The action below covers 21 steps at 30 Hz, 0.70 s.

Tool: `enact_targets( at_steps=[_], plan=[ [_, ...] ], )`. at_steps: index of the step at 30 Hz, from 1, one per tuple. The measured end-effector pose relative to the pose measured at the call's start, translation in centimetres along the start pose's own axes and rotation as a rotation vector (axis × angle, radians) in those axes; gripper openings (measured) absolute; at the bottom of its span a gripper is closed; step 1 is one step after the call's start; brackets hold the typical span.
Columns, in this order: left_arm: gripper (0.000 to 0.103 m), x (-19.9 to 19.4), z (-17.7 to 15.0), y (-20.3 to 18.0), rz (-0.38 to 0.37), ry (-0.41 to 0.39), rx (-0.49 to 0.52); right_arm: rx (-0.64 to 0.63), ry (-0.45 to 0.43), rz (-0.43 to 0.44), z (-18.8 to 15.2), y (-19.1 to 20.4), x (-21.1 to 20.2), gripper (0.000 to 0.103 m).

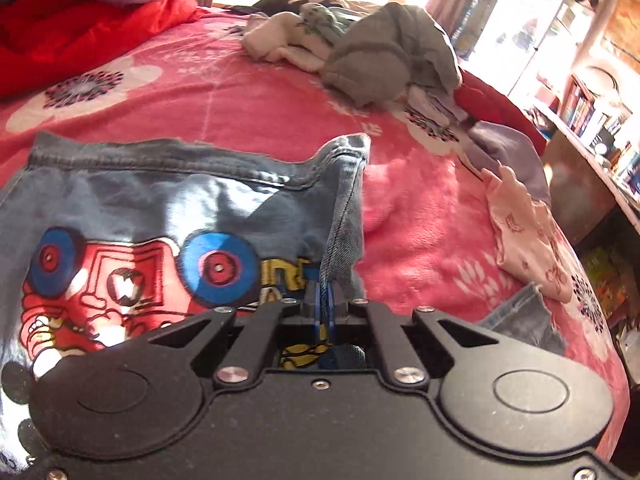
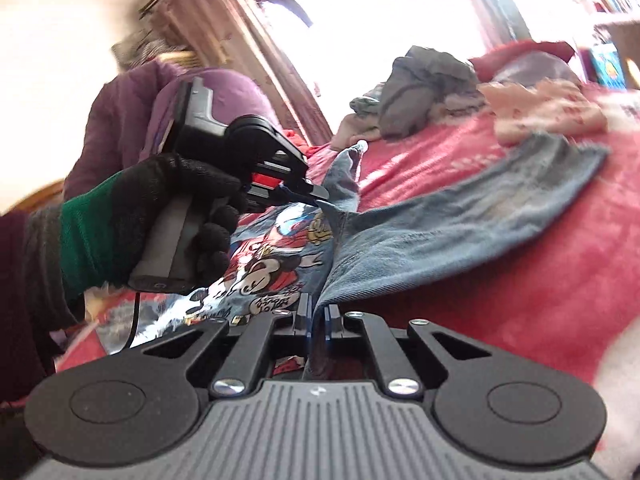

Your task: Fold clothes

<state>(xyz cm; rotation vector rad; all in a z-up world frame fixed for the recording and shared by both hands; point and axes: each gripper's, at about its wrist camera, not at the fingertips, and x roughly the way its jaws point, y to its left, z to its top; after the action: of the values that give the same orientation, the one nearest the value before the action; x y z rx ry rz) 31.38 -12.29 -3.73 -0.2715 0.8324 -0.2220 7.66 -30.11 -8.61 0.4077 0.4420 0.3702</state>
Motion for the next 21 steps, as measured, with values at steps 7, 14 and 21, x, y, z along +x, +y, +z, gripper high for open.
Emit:
enact_targets(
  at_steps=[7, 14, 21],
  plan=[
    [0.003, -1.2, -0.7, 3.1, -0.042, -0.061, -0.108, -0.214, 0.045, 0.030, -0.9, 3.9, 0.4, 0.007],
    [0.003, -1.2, -2.3, 7.0, -0.038, -0.067, -0.224, -0.327, 0.131, 0.042, -2.0, 5.7, 1.8, 0.007],
    [0.007, -1.3, -1.3, 7.5, -0.102, -0.080, -0.223, -0.367, 0.172, 0.047, -2.7, 6.5, 2.5, 0.008]
  ],
)
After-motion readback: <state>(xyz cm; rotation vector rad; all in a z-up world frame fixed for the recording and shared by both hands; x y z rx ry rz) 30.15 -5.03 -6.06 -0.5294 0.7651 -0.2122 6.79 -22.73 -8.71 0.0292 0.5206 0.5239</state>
